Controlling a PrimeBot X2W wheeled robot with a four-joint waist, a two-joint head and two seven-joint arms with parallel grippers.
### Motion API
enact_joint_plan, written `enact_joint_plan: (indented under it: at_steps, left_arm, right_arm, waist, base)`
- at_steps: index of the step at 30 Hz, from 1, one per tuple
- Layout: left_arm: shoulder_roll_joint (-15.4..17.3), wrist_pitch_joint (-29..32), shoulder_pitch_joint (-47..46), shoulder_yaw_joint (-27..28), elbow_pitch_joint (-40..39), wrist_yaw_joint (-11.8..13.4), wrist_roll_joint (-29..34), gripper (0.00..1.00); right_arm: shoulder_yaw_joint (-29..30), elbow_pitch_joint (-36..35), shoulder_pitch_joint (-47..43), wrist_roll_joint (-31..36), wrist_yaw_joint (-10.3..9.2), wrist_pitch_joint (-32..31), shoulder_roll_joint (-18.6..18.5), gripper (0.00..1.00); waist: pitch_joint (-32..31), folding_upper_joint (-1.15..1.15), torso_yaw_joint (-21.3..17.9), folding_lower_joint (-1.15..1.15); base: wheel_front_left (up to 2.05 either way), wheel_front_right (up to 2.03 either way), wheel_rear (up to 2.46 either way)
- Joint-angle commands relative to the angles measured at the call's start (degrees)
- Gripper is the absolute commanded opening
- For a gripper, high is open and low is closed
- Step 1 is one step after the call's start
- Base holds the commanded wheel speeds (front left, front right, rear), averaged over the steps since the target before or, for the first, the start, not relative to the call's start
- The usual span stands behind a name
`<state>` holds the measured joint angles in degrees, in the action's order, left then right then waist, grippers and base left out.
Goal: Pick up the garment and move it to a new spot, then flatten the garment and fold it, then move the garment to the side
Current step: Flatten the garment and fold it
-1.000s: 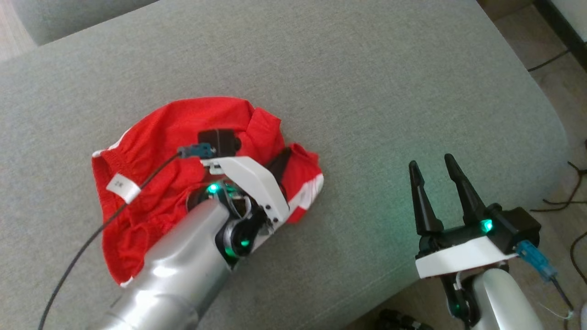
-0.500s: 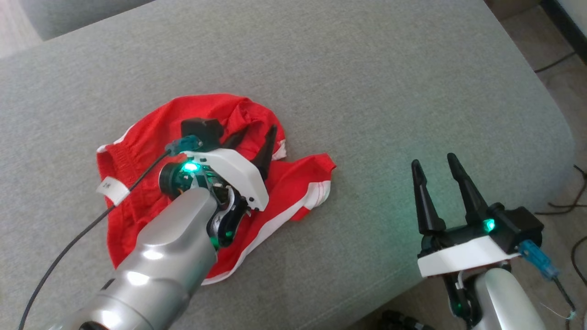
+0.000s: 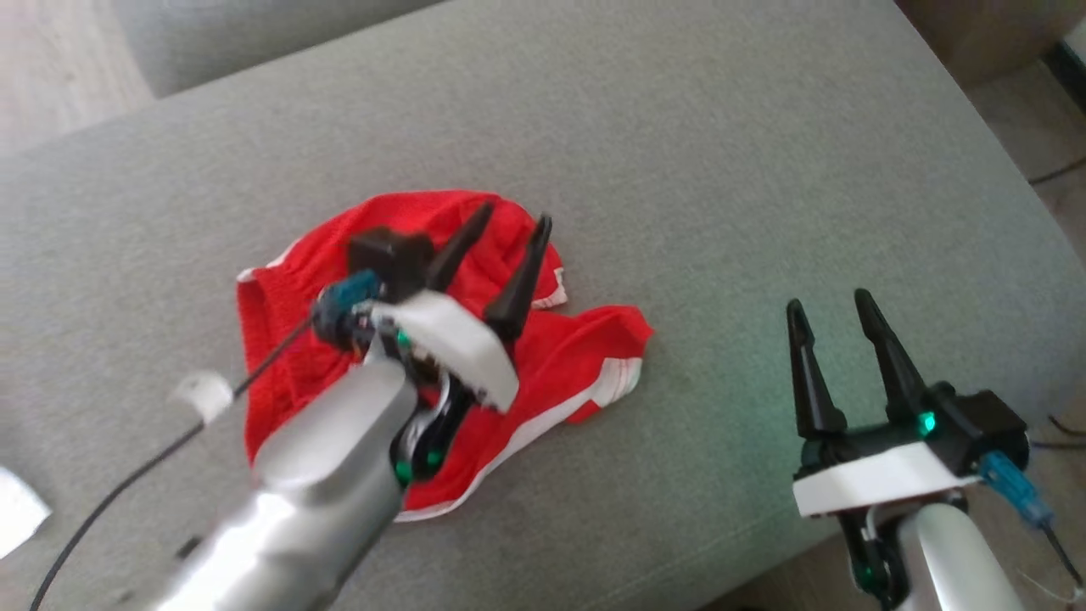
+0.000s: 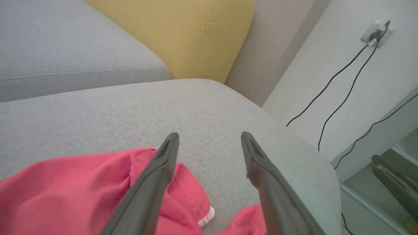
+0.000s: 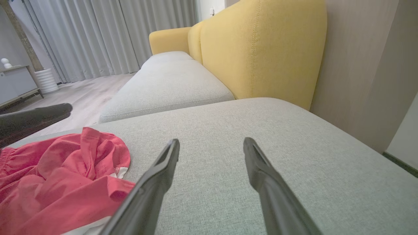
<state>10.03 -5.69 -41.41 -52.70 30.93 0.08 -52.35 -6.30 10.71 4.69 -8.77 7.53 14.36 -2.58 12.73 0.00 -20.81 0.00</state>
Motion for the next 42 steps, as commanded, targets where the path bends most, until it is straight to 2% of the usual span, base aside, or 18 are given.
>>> enact_joint_plan:
  at_steps: [1,5,10,14,19,26,27,29,36,42]
  left_arm:
    - [3.15,-0.29,1.66,1.23,-4.65,1.45,0.42,1.00]
    - [7.88,0.34,6.38,1.34,-11.17,5.34,0.90,1.00]
    - [11.91,2.08,10.76,1.44,-14.99,8.84,0.48,1.00]
    - [12.23,3.34,11.18,0.92,-15.67,9.25,0.28,1.00]
    - [11.10,5.78,8.83,-0.41,-14.03,9.17,0.92,1.00]
    - [10.06,10.24,5.00,-3.23,-7.43,7.16,2.13,1.00]
    - [9.97,11.15,4.69,-3.77,-6.60,6.49,2.08,0.70]
    - [9.64,12.38,4.29,-4.36,-5.34,5.31,1.66,0.00]
    - [9.22,10.63,3.06,-3.11,-2.76,4.28,0.84,0.00]
    - [9.14,5.30,1.07,1.43,-0.06,6.39,-0.27,0.00]
  right_arm:
    - [-0.38,-1.99,-0.73,0.66,-0.04,0.63,-0.30,1.00]
    - [0.23,-2.38,-1.66,1.16,-0.04,0.63,-0.30,1.00]
    - [0.05,-2.41,-1.97,1.65,-0.04,0.63,-0.30,1.00]
    - [-0.23,-2.30,-1.60,1.82,-0.04,0.63,-0.30,1.00]
    - [-1.26,-2.03,-0.52,1.70,-0.04,0.63,-0.30,1.00]
    - [-1.94,-1.73,-0.12,1.46,-0.04,0.63,-0.30,1.00]
    - [-1.90,-1.67,-0.15,1.41,-0.04,0.63,-0.30,1.00]
    - [-1.84,-1.60,-0.15,1.36,-0.04,0.63,-0.30,1.00]
    - [-1.80,-1.60,-0.12,1.11,-0.04,0.63,-0.30,1.00]
    - [-1.96,-1.79,-0.04,1.25,-0.04,0.63,-0.30,1.00]
  waist:
    - [-1.33,0.00,1.42,0.00]
    - [-2.29,0.00,3.41,0.00]
    - [-2.33,0.00,6.08,0.00]
    - [-2.03,0.00,7.23,0.00]
    - [-1.20,0.00,7.53,0.00]
    - [-0.31,0.00,5.81,0.00]
    - [-0.21,0.00,5.56,0.00]
    - [-0.08,0.00,5.15,0.00]
    - [0.10,0.00,4.52,0.00]
    - [0.60,0.00,4.66,0.00]
  base:
    - [0.00,0.00,0.00]
    - [0.00,0.00,0.00]
    - [0.00,0.00,0.00]
    - [0.00,0.00,0.00]
    - [0.00,0.00,0.00]
    - [0.00,0.00,0.00]
    - [0.00,0.00,0.00]
    - [0.00,0.00,0.00]
    - [0.00,0.00,0.00]
    - [0.00,0.00,0.00]
